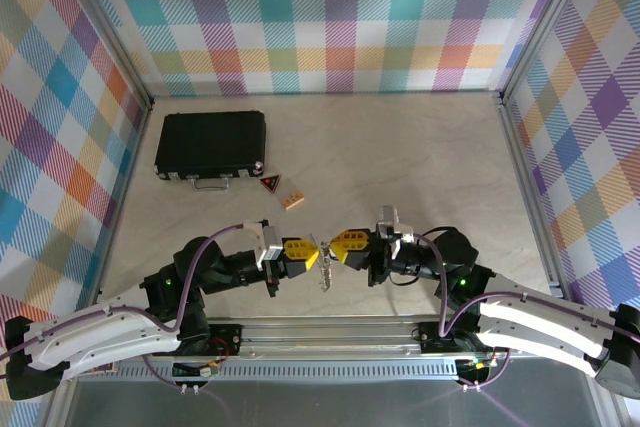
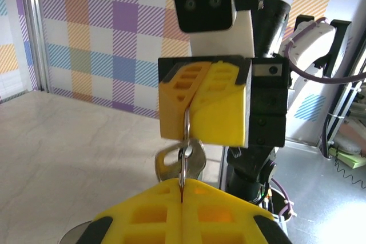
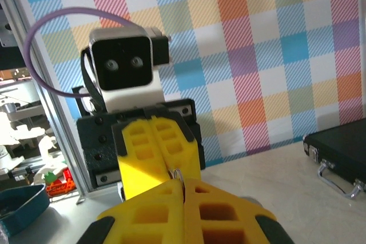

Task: Put the keys on the keyring

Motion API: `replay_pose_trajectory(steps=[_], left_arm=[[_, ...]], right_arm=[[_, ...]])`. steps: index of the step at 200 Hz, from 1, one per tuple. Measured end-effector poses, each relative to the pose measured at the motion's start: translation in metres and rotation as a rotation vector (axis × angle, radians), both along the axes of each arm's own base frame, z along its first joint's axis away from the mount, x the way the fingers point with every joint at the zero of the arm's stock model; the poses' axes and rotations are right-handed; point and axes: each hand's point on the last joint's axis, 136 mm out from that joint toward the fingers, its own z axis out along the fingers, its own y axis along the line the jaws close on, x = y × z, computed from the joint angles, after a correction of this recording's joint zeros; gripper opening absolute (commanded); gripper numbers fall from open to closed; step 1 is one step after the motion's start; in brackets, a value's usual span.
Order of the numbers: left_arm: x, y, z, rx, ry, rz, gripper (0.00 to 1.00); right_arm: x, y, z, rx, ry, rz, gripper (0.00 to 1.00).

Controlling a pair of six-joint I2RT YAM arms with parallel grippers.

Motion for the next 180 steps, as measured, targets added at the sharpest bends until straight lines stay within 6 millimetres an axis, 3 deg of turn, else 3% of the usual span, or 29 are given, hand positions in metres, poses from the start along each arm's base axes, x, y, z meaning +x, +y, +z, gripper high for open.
replay_pose_trajectory(steps=[180], left_arm=[[0.0012, 0.0026, 0.0015, -0.029, 0.001, 0.012, 0.0]], right_arm=[[0.0027, -0.0016, 0.0029, 0.015, -0.002, -0.027, 0.0]])
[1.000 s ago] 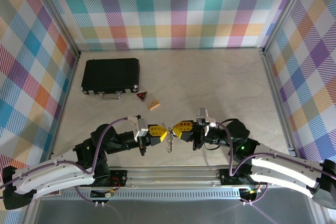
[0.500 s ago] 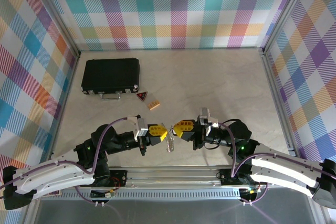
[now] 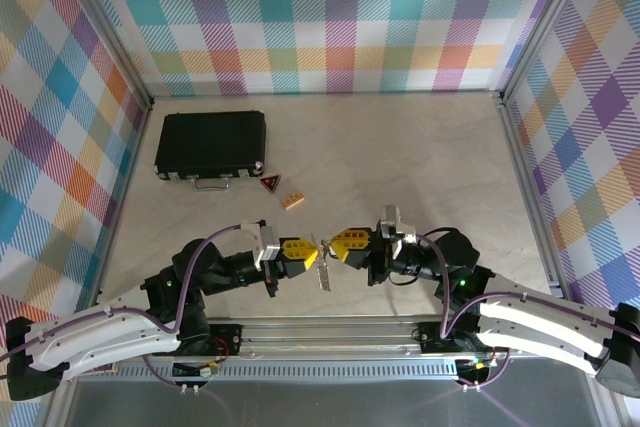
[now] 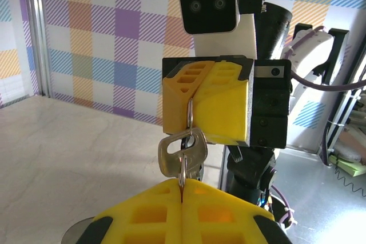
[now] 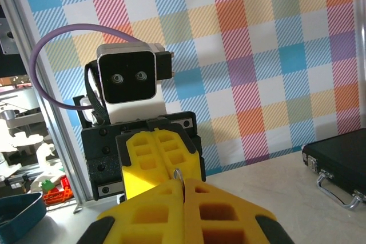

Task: Put the keys on the keyring

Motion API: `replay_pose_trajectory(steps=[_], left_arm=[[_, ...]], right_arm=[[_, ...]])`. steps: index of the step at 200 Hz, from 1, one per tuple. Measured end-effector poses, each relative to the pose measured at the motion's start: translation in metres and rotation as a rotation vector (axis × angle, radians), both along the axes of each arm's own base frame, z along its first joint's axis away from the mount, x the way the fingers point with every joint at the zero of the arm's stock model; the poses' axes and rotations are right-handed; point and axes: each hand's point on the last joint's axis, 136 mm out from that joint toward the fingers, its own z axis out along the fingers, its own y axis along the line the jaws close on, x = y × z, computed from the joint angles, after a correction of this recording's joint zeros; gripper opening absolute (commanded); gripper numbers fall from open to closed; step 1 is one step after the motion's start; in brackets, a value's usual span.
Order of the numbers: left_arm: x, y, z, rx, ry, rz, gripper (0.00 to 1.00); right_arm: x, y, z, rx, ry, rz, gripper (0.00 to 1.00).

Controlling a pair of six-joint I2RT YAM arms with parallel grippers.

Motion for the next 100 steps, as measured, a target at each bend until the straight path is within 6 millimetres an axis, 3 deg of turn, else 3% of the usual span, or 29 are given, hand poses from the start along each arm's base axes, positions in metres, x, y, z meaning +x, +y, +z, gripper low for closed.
replay_pose_trajectory(steps=[23, 45, 75, 100], left_arm=[[0.007, 0.004, -0.007, 0.027, 0.014, 0.046, 0.0], [0.013, 0.011, -0.015, 0.058, 0.029, 0.097, 0.0], [0.018, 0.021, -0.016, 0.064, 0.03, 0.149, 0.0], [0.02, 0.027, -0.016, 0.06, 0.03, 0.173, 0.0]], right_arm=[[0.014, -0.006, -0.01, -0.044, 0.032, -0.09, 0.0], [0.033, -0.01, -0.033, -0.126, 0.08, -0.205, 0.0], [0.057, -0.014, -0.074, -0.258, 0.158, -0.34, 0.0], [0.068, -0.017, -0.122, -0.363, 0.235, -0.402, 0.0]])
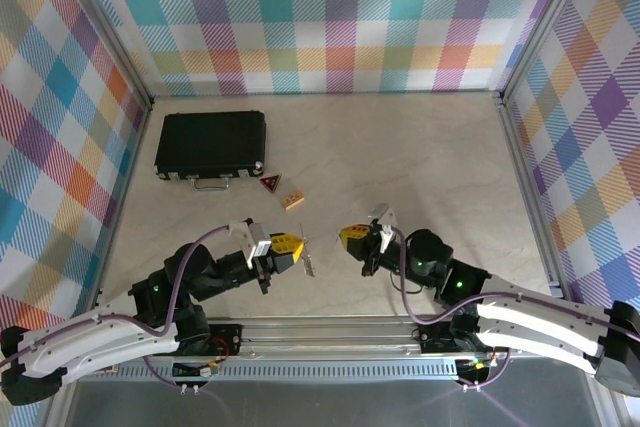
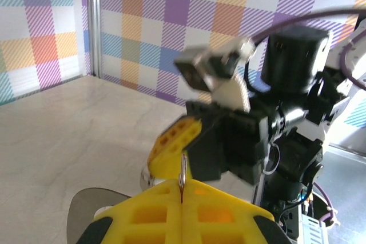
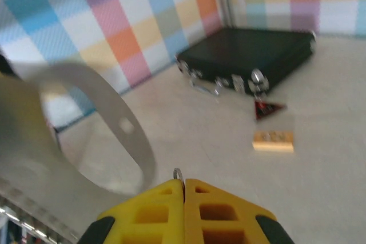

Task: Put the keys on the keyring

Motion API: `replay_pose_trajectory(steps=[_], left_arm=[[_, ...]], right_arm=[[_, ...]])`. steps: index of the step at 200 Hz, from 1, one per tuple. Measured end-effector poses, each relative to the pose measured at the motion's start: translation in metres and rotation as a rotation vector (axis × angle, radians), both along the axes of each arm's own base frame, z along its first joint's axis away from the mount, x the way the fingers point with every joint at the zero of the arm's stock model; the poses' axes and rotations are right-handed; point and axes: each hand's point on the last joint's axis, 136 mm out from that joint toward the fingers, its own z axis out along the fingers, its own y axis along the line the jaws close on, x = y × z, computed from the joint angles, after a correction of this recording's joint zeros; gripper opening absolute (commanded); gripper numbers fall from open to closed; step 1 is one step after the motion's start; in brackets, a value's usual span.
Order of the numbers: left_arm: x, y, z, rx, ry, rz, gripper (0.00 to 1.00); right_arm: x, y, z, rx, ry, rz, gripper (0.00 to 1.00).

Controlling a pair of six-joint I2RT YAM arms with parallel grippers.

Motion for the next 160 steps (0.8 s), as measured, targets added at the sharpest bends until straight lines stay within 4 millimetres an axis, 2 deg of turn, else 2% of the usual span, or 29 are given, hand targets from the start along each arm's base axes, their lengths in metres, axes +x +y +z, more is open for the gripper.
replay_pose_trajectory(steps=[36, 55, 160], left_arm=[[0.001, 0.005, -0.002, 0.005, 0.002, 0.016, 0.0], [0.001, 0.007, -0.003, 0.006, 0.003, 0.024, 0.0], [0.002, 0.007, -0.007, 0.02, 0.009, 0.027, 0.0]], right_arm=[[0.0, -0.011, -0.071, -0.062, 0.132, -0.054, 0.0], [0.0, -0.015, -0.094, -0.068, 0.178, -0.074, 0.0], [0.01, -0.008, -0.117, -0.023, 0.304, -0.146, 0.0]])
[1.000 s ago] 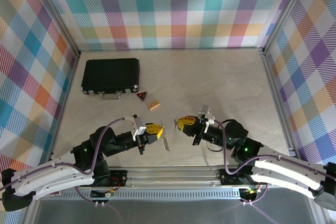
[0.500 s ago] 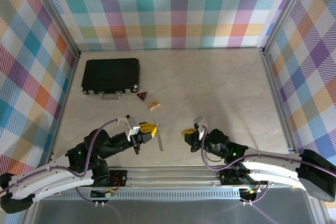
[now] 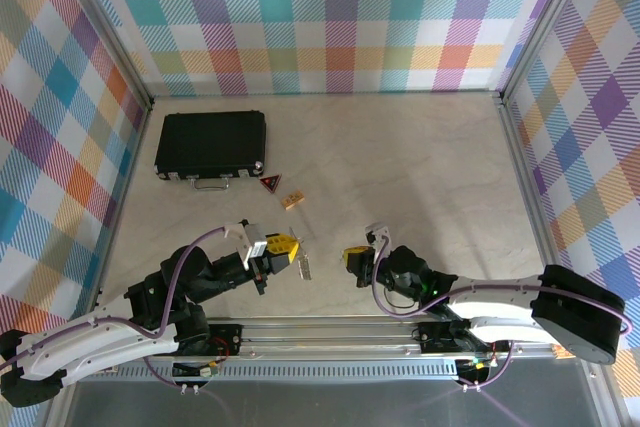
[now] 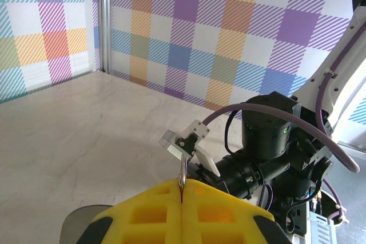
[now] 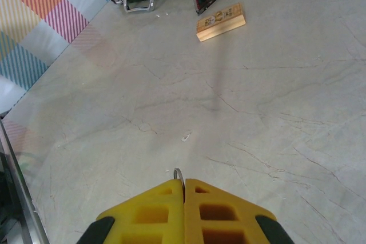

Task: Put the keys on the keyring

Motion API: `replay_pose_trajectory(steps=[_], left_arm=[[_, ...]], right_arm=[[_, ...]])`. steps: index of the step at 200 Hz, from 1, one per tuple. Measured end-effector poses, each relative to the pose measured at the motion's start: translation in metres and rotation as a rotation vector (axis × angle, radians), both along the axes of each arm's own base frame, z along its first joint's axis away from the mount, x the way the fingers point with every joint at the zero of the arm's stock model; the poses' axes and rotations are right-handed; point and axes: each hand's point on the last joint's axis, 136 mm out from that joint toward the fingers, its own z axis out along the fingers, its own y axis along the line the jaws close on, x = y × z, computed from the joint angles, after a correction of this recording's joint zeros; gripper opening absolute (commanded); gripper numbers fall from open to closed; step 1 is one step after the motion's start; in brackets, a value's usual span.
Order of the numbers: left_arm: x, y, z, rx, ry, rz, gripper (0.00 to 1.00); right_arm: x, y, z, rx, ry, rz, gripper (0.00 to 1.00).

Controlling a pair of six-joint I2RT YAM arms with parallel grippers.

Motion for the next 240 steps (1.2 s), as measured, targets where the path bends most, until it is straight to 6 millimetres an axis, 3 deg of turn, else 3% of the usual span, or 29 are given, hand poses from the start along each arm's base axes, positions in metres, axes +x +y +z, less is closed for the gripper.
replay_pose_trajectory(steps=[97, 123, 136, 153, 181, 215, 227, 240], left_arm=[[0.0, 0.0, -0.001, 0.006, -0.002, 0.0, 0.0], [0.0, 0.001, 0.0, 0.003, -0.003, 0.0, 0.0], [-0.001, 0.001, 0.001, 0.001, -0.006, 0.0, 0.0], [-0.001, 0.002, 0.002, -0.003, -0.011, -0.001, 0.0], [-0.002, 0.004, 0.003, -0.007, -0.016, 0.0, 0.0], [-0.002, 0.005, 0.003, -0.006, -0.016, -0.001, 0.0], [-0.003, 0.005, 0.003, -0.005, -0.016, -0.001, 0.0], [-0.003, 0.006, 0.002, -0.001, -0.014, -0.002, 0.0]], right_arm=[[0.0, 0.001, -0.045, -0.07, 0.123, -0.03, 0.0], [-0.001, 0.002, -0.049, -0.064, 0.143, -0.035, 0.01], [0.0, 0.002, -0.047, -0.055, 0.142, -0.037, 0.08], [0.0, 0.001, -0.044, -0.044, 0.148, -0.044, 0.24], [0.0, -0.002, -0.027, -0.017, 0.139, -0.056, 0.4], [0.002, -0.015, 0.014, -0.008, 0.106, -0.085, 0.62], [0.005, -0.022, 0.033, -0.012, 0.093, -0.094, 0.77], [0.013, -0.033, 0.052, -0.026, 0.087, -0.119, 0.84]])
